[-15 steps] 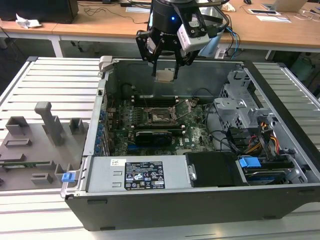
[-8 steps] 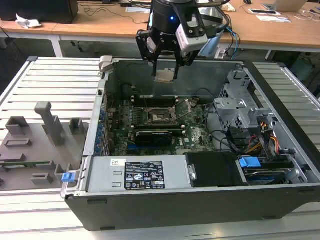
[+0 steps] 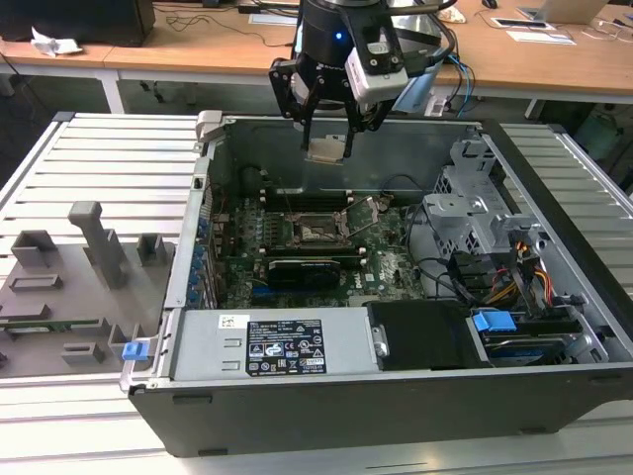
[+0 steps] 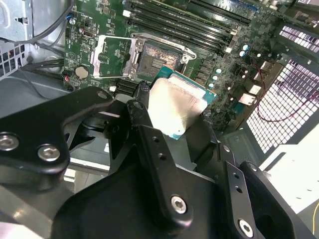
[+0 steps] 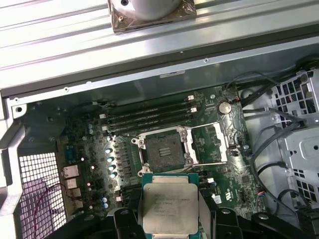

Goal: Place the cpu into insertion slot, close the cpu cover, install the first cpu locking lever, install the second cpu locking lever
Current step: 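Place the cpu into insertion slot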

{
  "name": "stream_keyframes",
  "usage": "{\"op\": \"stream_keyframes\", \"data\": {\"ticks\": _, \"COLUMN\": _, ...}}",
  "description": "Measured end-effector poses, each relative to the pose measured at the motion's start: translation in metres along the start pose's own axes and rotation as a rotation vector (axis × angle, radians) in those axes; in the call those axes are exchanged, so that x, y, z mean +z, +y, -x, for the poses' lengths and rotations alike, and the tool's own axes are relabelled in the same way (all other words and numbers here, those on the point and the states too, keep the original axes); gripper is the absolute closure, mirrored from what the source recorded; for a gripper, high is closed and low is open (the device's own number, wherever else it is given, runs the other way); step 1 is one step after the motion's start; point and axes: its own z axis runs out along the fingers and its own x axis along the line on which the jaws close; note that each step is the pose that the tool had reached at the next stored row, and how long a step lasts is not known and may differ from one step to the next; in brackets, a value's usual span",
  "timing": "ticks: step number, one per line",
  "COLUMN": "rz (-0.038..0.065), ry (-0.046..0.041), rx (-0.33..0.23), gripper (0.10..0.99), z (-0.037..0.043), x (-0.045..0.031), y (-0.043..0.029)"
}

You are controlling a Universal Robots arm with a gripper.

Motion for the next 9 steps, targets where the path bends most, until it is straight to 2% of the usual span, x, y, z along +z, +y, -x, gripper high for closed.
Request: {"op": "stream_keyframes", "data": {"ticks": 9, "rz": 0.001, "ry": -0.0034, "rx": 0.038, "gripper": 0.549, "z": 0.0, "x": 0.0001, "y": 0.0}}
